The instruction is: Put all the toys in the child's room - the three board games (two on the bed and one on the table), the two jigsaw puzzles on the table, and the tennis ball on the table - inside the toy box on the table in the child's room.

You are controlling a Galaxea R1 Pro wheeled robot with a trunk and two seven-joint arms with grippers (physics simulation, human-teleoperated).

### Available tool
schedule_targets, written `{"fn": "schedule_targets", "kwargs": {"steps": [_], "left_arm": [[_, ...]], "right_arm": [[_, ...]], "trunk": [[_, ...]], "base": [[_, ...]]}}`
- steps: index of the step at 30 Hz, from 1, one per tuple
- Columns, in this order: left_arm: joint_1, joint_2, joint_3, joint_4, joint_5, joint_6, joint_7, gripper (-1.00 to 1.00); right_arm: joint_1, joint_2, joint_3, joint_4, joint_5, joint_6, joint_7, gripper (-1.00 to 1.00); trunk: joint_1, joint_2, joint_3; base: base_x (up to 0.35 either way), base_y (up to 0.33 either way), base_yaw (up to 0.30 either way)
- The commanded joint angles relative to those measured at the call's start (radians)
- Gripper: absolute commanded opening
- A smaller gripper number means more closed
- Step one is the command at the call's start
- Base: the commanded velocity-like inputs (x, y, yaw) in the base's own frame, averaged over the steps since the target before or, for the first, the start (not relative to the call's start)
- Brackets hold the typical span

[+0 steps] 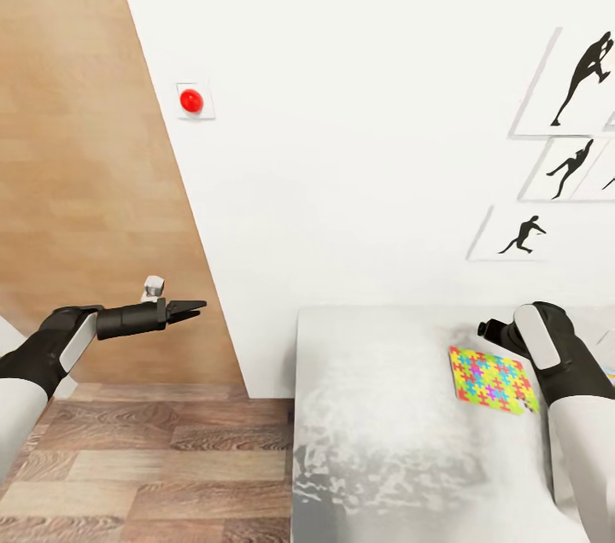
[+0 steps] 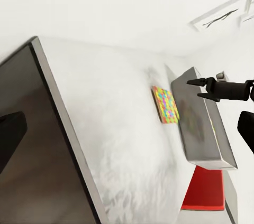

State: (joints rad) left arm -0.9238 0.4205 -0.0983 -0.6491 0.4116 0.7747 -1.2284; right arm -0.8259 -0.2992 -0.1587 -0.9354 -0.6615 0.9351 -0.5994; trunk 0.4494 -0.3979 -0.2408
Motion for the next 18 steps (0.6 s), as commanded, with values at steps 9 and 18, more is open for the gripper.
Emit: {"fn": "schedule_targets", "kwargs": {"steps": [9,18], "left_arm": [[-0.001,0.000,-0.005,0.000,0.007,0.008,0.000,1.00],[-0.001,0.001,-0.005,0.000,0.007,0.008,0.000,1.00]], "right_arm": [[-0.001,-0.002,0.001,-0.002,-0.010,0.004,-0.010,1.00],[-0.002,-0.008,-0.001,-0.003,-0.010,0.001,-0.011,1.00]], "trunk": [[0.001,-0.002,-0.002],[0.001,-0.002,-0.002]], "base": [[0.000,-0.002,0.000],[0.000,0.000,0.000]]}}
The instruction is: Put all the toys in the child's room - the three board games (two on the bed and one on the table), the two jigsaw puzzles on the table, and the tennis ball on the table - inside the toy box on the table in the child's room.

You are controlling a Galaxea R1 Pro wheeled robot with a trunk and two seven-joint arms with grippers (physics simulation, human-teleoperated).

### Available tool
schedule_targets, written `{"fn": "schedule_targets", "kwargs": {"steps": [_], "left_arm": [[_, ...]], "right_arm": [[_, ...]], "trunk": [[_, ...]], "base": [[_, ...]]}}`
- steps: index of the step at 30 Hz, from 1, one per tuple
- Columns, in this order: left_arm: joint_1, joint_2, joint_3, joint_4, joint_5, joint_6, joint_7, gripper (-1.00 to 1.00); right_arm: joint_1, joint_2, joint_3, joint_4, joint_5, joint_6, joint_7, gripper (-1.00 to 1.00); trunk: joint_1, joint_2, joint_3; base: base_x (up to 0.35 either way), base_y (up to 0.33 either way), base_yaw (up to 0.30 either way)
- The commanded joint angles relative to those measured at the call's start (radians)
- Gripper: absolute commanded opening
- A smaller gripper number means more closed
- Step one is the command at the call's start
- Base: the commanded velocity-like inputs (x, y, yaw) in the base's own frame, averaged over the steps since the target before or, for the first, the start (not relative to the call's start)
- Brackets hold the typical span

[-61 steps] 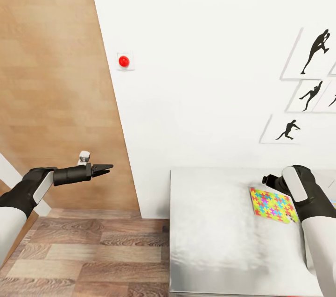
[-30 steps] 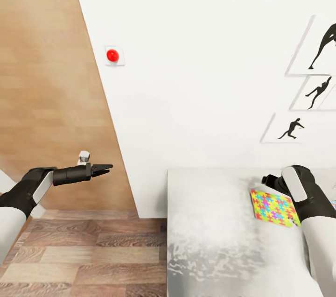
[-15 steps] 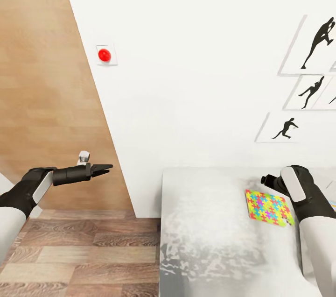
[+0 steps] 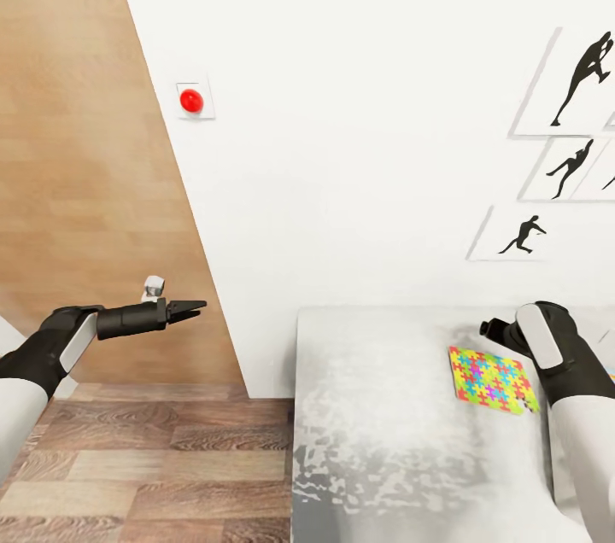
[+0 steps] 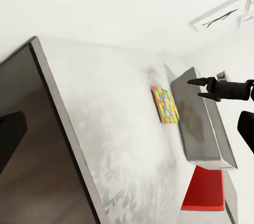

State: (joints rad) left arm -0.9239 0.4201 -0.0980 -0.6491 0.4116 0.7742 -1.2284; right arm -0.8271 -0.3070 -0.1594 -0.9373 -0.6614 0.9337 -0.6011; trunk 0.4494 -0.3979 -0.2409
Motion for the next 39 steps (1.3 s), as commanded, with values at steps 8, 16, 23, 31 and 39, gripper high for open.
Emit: {"fn": "schedule_targets", "kwargs": {"steps": [8,16,23,31,39], "left_arm": [[-0.001,0.003,-0.005,0.000,0.007,0.008,0.000,1.00],[-0.001,0.009,-0.005,0.000,0.007,0.008,-0.001,1.00],[-0.001,0.010,-0.005,0.000,0.006,0.008,-0.033,1.00],[-0.001,0.011,-0.004,0.000,0.005,0.008,-0.042,1.00],[-0.001,0.012,-0.006,0.000,0.005,0.008,-0.157,1.00]], "right_arm": [[-0.083,-0.002,0.001,0.095,-0.013,-0.021,-0.082,1.00],[-0.190,-0.003,0.001,0.283,-0.012,-0.054,-0.095,1.00],[-0.201,-0.001,0.025,0.300,-0.012,-0.081,-0.088,1.00],[-0.214,-0.004,0.050,0.304,-0.011,-0.123,-0.085,1.00],[-0.219,-0.006,0.053,0.307,-0.010,-0.138,-0.087,1.00]], "trunk": [[0.001,-0.002,-0.002],[0.001,-0.002,-0.002],[0.001,-0.002,-0.002],[0.001,-0.002,-0.002],[0.001,-0.002,-0.002]], "base": [[0.000,0.000,0.000],[0.000,0.000,0.000],[0.000,0.000,0.000],[0.000,0.000,0.000],[0.000,0.000,0.000]]}}
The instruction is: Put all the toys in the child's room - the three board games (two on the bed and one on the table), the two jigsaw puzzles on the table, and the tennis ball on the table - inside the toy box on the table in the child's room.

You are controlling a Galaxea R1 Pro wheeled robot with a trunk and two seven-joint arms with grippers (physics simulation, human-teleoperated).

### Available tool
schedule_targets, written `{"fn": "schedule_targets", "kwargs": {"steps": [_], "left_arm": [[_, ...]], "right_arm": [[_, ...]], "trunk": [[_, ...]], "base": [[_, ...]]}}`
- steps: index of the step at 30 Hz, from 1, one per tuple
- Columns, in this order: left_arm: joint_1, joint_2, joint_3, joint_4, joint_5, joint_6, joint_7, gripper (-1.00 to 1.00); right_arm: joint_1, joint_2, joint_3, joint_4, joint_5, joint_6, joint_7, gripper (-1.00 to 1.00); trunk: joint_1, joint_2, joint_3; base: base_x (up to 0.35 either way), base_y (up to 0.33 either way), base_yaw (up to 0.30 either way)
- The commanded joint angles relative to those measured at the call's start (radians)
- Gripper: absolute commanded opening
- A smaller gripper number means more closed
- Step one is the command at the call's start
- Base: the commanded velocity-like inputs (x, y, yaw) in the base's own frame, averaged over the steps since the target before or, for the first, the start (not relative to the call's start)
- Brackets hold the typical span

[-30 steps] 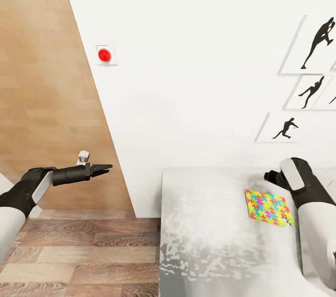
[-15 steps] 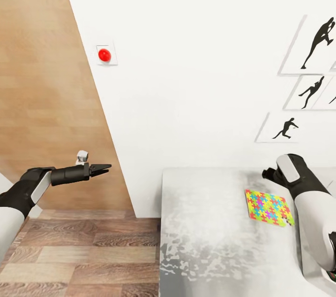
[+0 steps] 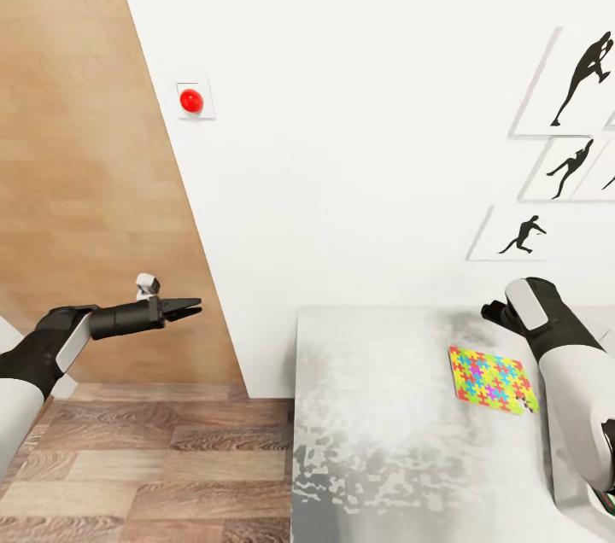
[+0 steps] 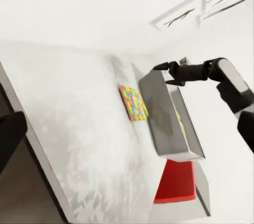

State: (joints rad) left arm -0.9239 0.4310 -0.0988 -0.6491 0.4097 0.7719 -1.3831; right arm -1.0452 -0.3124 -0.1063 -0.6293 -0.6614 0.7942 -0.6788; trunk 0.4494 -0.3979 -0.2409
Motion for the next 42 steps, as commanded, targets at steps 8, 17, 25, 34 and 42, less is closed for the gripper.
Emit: {"fn": "schedule_targets", "kwargs": {"steps": [8,17,25,34,42], "left_arm": [[-0.001,0.001,-0.006,0.000,0.006,0.010,-0.021,1.00],[-0.001,0.002,-0.006,0.000,0.004,0.010,-0.022,1.00],[-0.001,0.001,-0.006,0.000,0.003,0.010,-0.022,1.00],[-0.001,0.001,-0.006,0.000,0.002,0.010,-0.022,1.00],[-0.001,0.001,-0.006,0.000,0.001,0.010,-0.022,1.00]], "right_arm": [[-0.001,0.001,0.000,0.020,-0.010,-0.024,-0.008,1.00],[-0.001,0.001,0.002,0.063,-0.009,-0.069,-0.002,1.00],[0.002,0.001,0.004,0.066,-0.009,-0.077,0.014,1.00],[0.002,0.000,0.077,0.080,-0.010,-0.106,0.026,1.00],[0.002,0.000,0.089,0.111,-0.010,-0.122,0.027,1.00]], "trunk": [[0.001,-0.002,-0.002],[0.001,-0.002,-0.005],[0.001,-0.002,-0.016],[0.001,-0.002,-0.031],[0.001,-0.002,-0.044]], "base": [[0.000,0.000,0.000],[0.000,0.000,0.000],[0.000,0.000,0.000],[0.000,0.000,0.000],[0.000,0.000,0.000]]}}
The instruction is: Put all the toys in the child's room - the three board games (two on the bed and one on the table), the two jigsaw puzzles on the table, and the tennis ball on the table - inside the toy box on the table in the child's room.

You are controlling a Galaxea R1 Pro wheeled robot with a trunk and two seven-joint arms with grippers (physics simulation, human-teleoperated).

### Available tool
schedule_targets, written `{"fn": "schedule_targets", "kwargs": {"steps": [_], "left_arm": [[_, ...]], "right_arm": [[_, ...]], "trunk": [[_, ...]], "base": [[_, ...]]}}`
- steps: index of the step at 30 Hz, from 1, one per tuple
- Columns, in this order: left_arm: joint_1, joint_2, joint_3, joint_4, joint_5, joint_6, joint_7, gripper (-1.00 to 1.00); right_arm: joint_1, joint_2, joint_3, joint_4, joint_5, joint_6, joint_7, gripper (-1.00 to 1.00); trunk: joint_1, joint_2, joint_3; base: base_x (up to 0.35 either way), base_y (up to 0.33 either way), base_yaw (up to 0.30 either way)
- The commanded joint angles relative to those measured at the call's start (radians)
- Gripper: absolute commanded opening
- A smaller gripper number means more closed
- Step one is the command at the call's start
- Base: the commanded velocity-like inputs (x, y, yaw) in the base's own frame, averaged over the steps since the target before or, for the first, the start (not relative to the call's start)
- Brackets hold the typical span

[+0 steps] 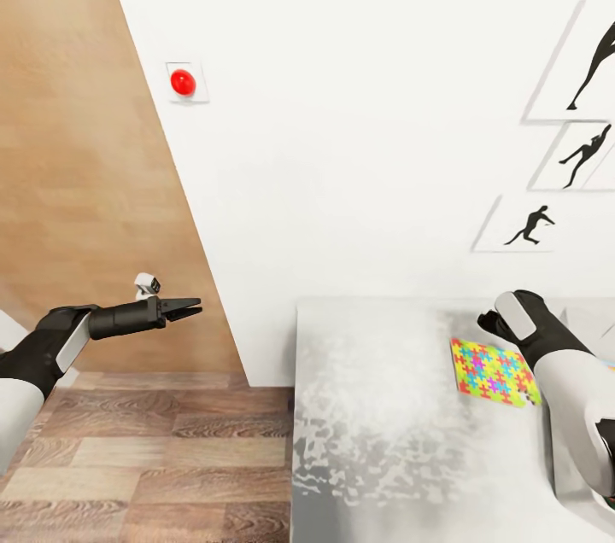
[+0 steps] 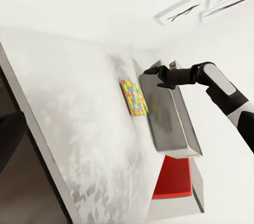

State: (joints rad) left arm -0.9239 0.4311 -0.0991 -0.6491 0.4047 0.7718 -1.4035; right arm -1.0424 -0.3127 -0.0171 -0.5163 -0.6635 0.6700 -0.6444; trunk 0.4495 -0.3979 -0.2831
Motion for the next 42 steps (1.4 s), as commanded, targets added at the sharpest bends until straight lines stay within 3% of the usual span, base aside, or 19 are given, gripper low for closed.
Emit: {"fn": "schedule_targets", "kwargs": {"steps": [1,17,23,42], "left_arm": [[-0.001,0.001,-0.005,0.000,0.006,0.011,-0.002,1.00],[0.000,0.002,-0.005,0.002,0.006,-0.012,-0.006,1.00],[0.000,0.002,-0.005,0.002,0.006,-0.017,-0.008,1.00],[0.000,0.002,-0.005,0.002,0.006,-0.019,-0.006,1.00]], "right_arm": [[-0.001,0.000,0.000,-0.001,-0.008,0.002,-0.008,1.00],[-0.002,-0.001,-0.001,0.001,-0.008,0.000,-0.008,1.00],[-0.003,-0.013,-0.003,0.000,-0.008,0.001,-0.008,1.00],[-0.060,-0.019,-0.001,0.001,-0.008,0.002,-0.008,1.00]], "trunk": [[0.001,-0.002,-0.004],[0.001,-0.002,-0.030],[0.001,-0.002,-0.040],[0.001,-0.002,-0.071]], "base": [[0.000,0.000,0.000],[0.000,0.000,0.000],[0.000,0.000,0.000],[0.000,0.000,0.000]]}}
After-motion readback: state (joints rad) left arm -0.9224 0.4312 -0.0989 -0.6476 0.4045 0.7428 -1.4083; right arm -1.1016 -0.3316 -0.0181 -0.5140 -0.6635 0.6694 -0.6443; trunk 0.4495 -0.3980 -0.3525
